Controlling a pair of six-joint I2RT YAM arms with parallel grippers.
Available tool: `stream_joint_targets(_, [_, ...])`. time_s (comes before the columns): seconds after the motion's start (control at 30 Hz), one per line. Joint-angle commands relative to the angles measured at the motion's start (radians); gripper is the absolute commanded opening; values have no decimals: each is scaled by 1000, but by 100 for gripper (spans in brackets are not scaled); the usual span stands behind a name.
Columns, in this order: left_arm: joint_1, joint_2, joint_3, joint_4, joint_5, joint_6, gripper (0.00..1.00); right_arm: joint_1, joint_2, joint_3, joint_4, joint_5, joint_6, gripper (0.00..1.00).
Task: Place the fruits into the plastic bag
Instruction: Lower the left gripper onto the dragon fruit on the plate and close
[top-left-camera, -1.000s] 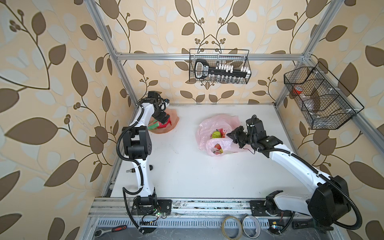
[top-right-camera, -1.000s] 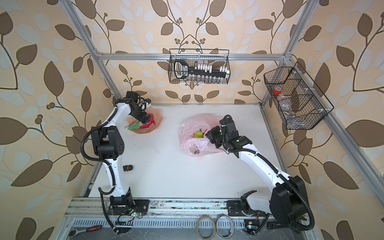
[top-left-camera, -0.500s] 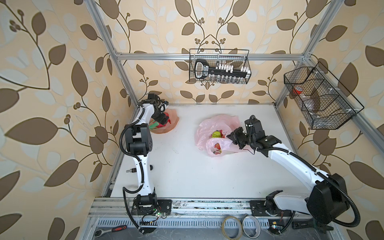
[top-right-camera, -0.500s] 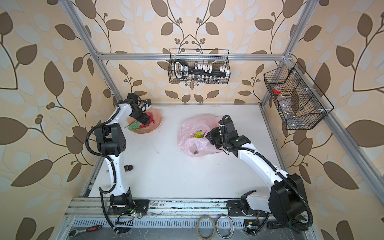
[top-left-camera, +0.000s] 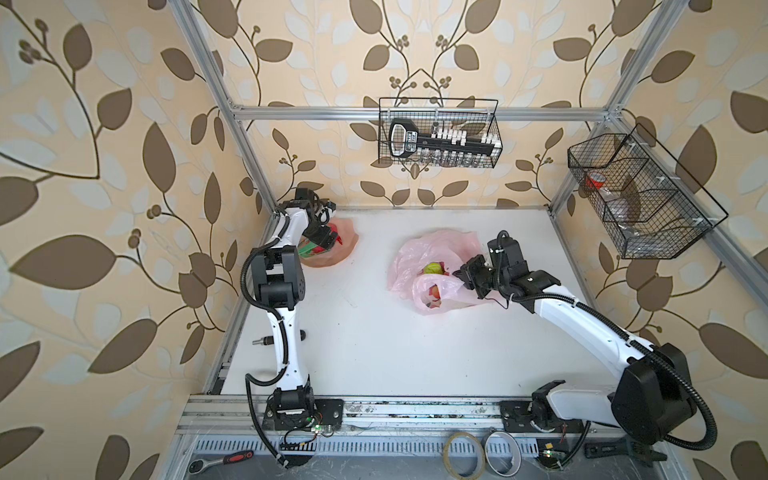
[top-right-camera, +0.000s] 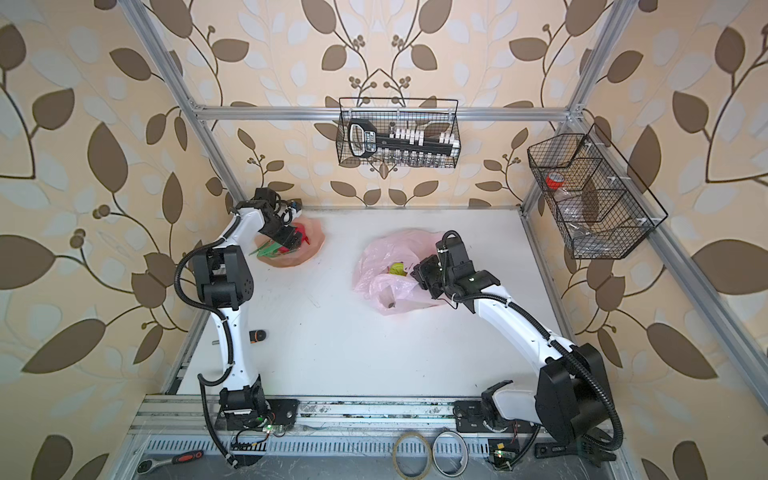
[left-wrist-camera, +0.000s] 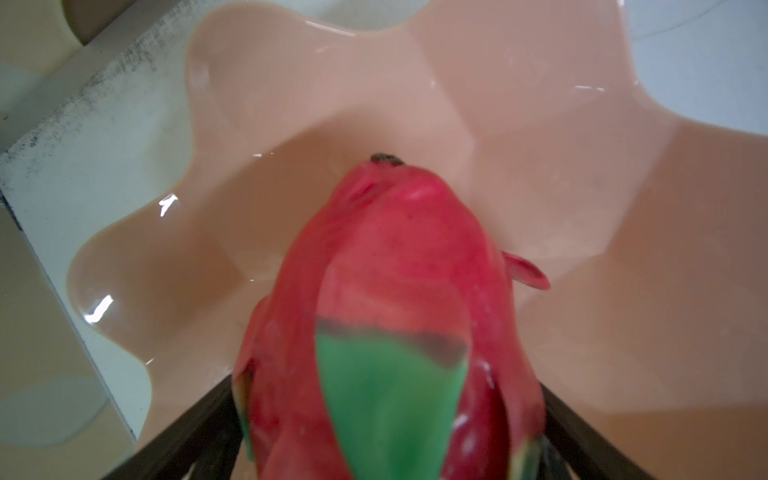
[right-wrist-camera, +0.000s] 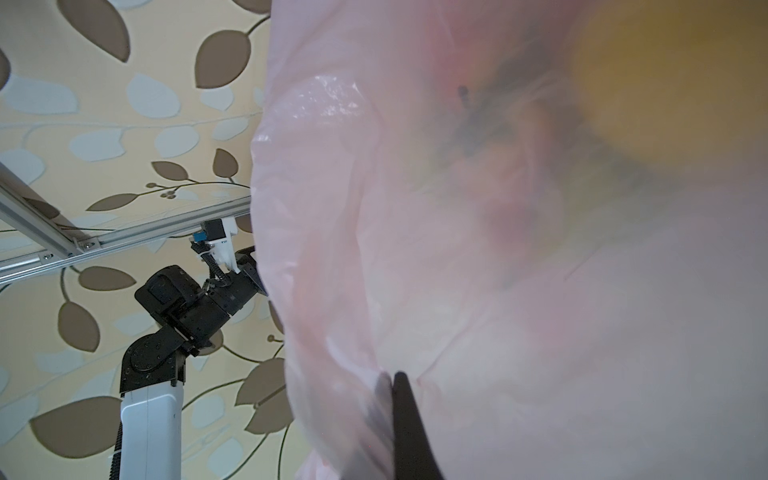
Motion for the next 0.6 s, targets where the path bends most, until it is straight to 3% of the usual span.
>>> stream_joint_targets(0.0, [2, 44, -7, -78, 32, -24, 99, -1, 17, 40, -5, 16, 0, 0])
stream_joint_targets(0.57, [1, 5, -75, -195, 53, -113, 99, -4, 12, 27, 47, -2, 13, 0])
